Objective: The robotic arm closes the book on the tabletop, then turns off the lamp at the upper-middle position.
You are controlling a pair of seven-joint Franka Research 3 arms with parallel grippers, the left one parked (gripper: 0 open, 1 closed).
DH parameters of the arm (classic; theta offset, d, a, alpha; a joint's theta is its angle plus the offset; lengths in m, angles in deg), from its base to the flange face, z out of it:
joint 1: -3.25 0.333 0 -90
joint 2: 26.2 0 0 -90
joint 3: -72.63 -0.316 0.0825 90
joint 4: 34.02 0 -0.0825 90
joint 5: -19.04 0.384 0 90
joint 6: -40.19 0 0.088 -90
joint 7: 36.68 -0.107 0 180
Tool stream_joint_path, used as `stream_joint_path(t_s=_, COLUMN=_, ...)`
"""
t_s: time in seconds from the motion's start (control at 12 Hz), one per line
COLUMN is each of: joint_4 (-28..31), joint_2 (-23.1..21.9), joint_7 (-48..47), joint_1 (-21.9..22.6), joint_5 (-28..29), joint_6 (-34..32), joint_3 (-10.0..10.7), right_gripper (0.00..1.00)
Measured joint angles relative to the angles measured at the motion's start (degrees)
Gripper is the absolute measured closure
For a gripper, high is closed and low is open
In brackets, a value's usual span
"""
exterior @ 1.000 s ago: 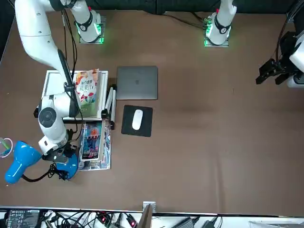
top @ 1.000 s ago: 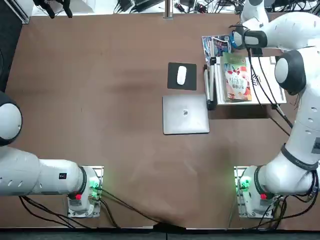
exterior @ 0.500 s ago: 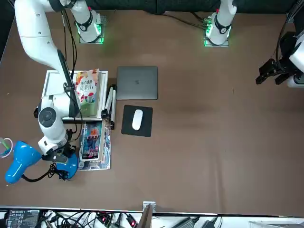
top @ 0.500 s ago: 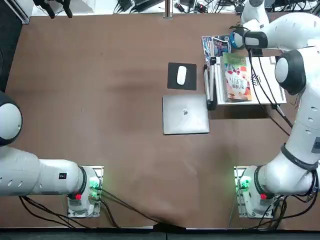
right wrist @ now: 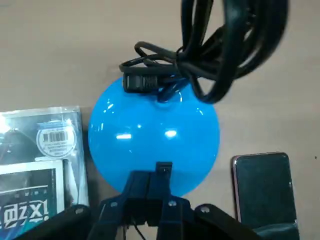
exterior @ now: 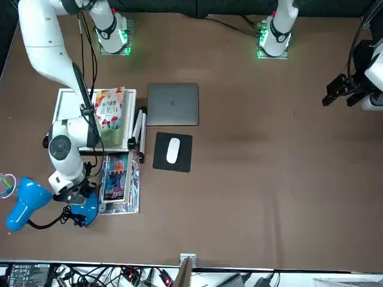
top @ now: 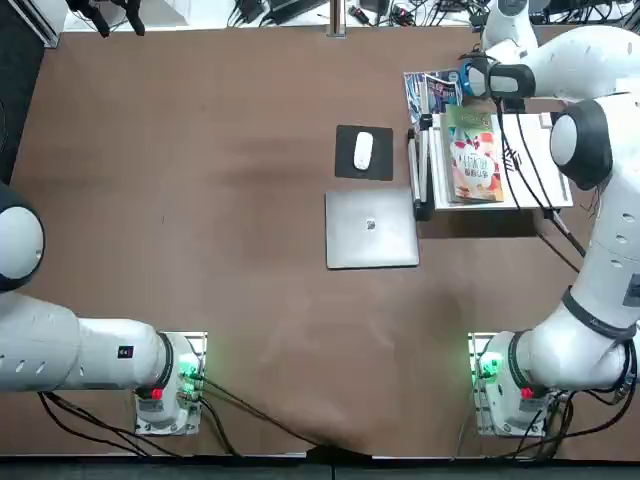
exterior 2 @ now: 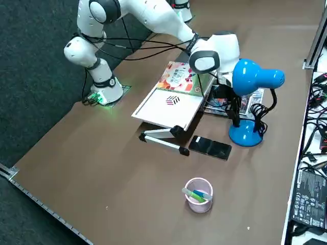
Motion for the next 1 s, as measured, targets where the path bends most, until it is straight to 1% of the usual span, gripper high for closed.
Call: stream_joint_path(t_s=1.0, joint_4=0.78, joint_2=-0.22, joint_7=-0.12, joint_1=-0.15, joint_5=0.01, joint_6=-0.07, joint_3=-0.06, right_gripper=0.99)
